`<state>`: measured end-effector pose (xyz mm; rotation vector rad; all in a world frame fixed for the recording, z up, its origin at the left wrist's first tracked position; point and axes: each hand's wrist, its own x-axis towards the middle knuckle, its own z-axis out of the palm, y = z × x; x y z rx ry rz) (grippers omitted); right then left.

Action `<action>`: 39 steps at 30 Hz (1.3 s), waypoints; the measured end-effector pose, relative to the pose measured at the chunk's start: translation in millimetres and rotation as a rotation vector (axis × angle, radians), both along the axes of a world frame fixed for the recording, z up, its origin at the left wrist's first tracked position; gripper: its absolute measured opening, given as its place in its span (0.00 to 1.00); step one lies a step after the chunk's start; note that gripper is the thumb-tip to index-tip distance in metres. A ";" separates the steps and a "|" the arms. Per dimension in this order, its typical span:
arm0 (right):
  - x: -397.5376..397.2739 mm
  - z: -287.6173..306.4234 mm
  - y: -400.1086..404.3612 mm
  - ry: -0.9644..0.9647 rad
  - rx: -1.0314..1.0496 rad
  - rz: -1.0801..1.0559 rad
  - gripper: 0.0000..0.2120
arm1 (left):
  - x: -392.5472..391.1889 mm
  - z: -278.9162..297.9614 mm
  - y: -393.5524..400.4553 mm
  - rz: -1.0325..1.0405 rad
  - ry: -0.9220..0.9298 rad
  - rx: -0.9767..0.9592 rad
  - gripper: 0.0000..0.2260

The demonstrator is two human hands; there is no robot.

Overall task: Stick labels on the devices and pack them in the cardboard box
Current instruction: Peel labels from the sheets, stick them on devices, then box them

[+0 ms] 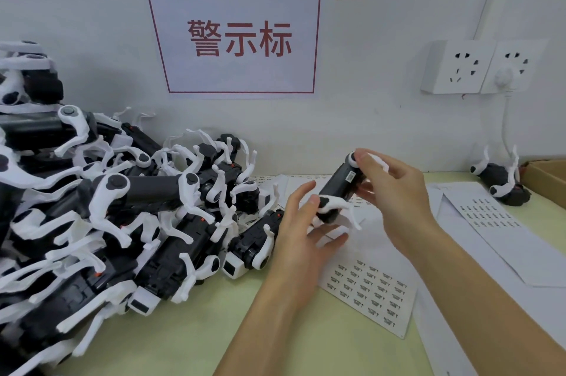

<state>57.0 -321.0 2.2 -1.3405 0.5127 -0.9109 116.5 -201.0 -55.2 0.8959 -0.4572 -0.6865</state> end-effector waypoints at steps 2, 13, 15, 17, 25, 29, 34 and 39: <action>5.5 -3.9 4.0 -0.024 0.012 -0.095 0.06 | -0.4 -0.4 -0.9 -0.009 0.001 0.005 0.14; -21.5 20.4 -20.7 0.283 -0.046 0.262 0.09 | 2.3 -4.4 -2.4 0.085 -0.016 -0.095 0.10; -28.8 24.0 -27.7 0.344 -0.100 0.296 0.09 | 3.2 -4.4 -1.4 0.087 -0.015 -0.103 0.10; -35.7 28.0 -34.9 0.385 -0.138 0.335 0.08 | 3.8 -4.2 -0.9 0.088 -0.016 -0.095 0.11; -47.3 36.5 -42.4 0.418 -0.230 0.535 0.11 | 3.2 -4.0 1.2 0.074 -0.004 -0.070 0.11; -46.9 36.5 -43.2 0.407 -0.227 0.517 0.10 | 1.8 -2.3 2.0 0.065 0.005 -0.090 0.09; -46.0 33.8 -43.2 0.388 -0.190 0.488 0.09 | 1.7 -1.5 4.0 0.062 0.021 -0.089 0.06; -42.9 28.6 -40.5 0.399 -0.090 0.455 0.09 | 0.8 1.9 4.6 0.063 -0.006 -0.084 0.03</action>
